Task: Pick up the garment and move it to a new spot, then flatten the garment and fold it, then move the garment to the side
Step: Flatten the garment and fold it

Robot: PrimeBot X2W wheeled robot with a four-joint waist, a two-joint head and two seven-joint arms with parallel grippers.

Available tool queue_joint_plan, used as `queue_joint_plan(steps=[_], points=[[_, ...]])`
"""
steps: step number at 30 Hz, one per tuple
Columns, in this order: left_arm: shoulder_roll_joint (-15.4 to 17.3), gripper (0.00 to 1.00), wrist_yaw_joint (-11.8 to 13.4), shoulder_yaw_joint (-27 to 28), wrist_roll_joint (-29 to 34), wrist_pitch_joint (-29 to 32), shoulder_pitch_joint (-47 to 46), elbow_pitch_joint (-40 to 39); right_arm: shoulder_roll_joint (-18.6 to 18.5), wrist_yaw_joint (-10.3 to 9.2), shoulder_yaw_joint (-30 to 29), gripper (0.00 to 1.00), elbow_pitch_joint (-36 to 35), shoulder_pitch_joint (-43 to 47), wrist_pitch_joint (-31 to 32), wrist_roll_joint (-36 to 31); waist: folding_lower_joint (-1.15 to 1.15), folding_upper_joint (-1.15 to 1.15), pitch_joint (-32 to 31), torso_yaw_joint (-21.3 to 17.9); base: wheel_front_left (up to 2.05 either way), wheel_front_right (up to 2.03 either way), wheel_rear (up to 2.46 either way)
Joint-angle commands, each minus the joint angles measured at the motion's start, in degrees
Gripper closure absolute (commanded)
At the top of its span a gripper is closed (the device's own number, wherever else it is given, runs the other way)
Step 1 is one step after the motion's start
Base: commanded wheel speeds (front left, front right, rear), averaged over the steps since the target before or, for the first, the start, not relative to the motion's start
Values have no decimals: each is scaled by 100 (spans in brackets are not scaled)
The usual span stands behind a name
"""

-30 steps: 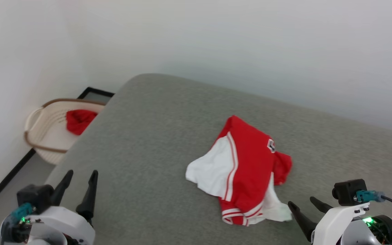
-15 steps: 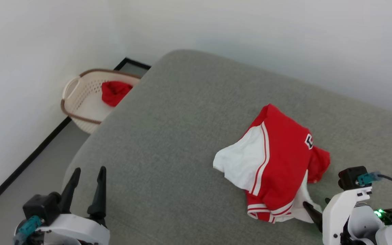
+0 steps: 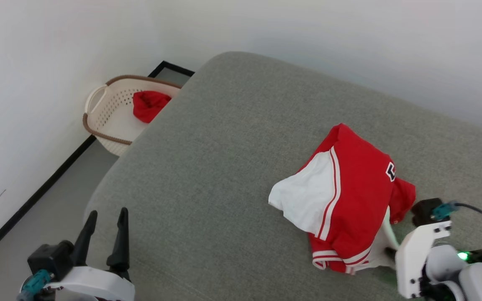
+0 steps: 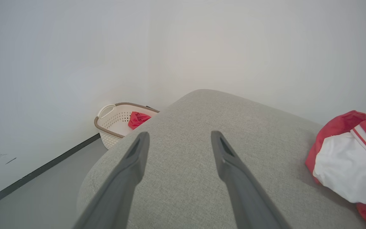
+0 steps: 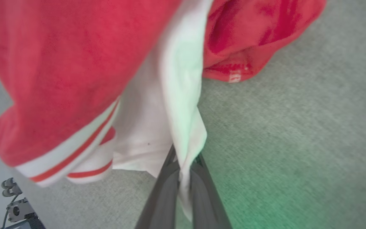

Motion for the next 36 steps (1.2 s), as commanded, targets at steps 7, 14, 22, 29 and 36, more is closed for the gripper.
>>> queue_joint_plan(steps=[7, 14, 22, 29, 36], points=[[-39, 0, -125, 150, 98, -1, -24, 175, -357, -8, -187, 100, -341, -228, -107, 0, 0, 0, -262, -242, 0, 0, 0], [-13, 0, -164, 220, 128, -1, 140, 221, -702, -8, -333, 100, -918, -465, 31, -99, 0, 0, -571, -554, 0, 0, 0], [25, 0, -186, 236, 121, -1, 401, 226, -1036, -8, -578, 100, -1406, -619, 291, -260, 0, 0, -857, -891, 0, 0, 0], [-39, 0, -182, 208, 115, -1, 498, 181, -1285, -8, -1168, 100, -1283, -468, 368, -465, 0, 0, -910, -1082, 0, 0, 0], [-25, 0, -188, 122, 111, -1, 479, 226, -1238, -8, -2072, 100, -760, -25, 325, -773, 0, 0, -884, -1150, 0, 0, 0]])
